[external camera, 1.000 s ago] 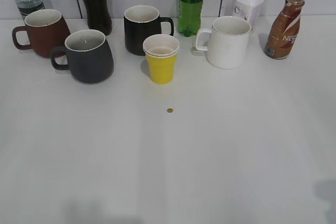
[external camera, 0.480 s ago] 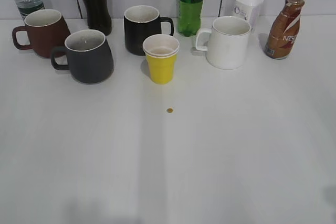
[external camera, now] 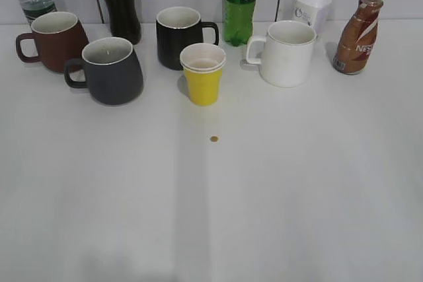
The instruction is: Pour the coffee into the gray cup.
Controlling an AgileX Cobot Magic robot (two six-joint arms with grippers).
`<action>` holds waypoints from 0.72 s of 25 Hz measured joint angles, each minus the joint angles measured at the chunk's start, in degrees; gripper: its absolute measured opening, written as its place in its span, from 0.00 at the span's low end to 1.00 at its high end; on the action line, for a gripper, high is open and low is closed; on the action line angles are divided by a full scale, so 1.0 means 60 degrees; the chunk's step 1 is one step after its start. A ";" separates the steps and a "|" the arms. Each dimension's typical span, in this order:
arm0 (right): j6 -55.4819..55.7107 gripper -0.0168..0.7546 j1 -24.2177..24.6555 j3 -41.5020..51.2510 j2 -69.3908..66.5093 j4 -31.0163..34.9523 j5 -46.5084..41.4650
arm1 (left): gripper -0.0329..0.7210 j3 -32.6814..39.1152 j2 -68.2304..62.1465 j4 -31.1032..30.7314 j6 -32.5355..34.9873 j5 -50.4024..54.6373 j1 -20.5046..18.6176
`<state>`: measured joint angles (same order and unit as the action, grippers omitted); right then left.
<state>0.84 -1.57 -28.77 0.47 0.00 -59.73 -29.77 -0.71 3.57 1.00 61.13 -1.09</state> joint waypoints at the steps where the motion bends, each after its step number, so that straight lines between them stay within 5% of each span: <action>1: 0.0000 0.78 0.0000 0.0000 0.0000 0.0000 0.0000 | 0.40 0.0000 0.0113 0.0000 0.0000 0.0000 -0.0101; 18: 0.0000 0.78 0.0000 0.0007 0.0000 0.0000 0.0010 | 0.36 0.0000 0.0188 0.0000 0.0000 -0.0010 -0.0327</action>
<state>0.84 -1.57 -28.72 0.47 0.00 -59.67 -29.77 0.42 3.57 1.00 61.07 -3.05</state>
